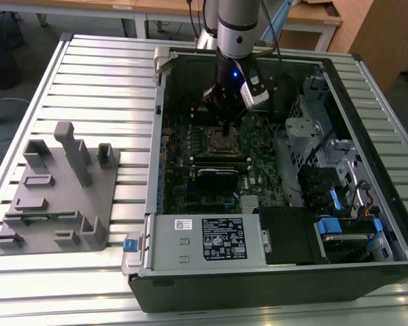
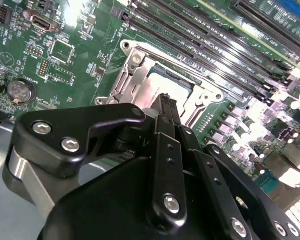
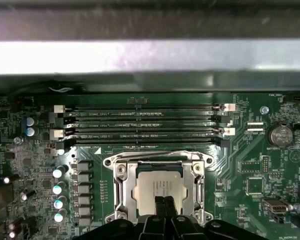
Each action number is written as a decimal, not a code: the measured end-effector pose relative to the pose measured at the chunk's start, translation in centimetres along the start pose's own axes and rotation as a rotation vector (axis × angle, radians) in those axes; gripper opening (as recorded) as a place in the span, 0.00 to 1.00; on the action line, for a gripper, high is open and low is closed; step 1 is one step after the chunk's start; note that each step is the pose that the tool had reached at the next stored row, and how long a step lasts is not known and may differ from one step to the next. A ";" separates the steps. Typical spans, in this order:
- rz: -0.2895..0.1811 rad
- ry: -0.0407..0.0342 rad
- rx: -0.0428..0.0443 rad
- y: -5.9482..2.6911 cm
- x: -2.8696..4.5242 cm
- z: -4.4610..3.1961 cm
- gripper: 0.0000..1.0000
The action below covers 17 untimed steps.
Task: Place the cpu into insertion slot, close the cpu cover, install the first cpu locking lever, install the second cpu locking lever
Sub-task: 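Install the first cpu locking lever, then install the second cpu locking lever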
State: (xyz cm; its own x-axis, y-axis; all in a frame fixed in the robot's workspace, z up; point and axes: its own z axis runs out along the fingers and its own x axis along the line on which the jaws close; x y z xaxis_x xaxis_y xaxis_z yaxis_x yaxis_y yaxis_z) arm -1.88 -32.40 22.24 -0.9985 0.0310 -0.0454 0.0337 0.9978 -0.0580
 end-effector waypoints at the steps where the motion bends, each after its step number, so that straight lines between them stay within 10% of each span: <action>1: 0.000 0.0000 0.0000 0.00 0.00 -0.07 0.11; 17: 0.000 0.0000 0.0001 -0.03 -0.02 -0.50 0.11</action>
State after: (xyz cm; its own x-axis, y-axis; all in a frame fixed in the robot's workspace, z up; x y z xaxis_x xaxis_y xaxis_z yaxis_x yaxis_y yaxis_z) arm -1.88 -32.41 22.74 -0.9985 0.0310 -0.0453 0.0336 0.9977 -0.0581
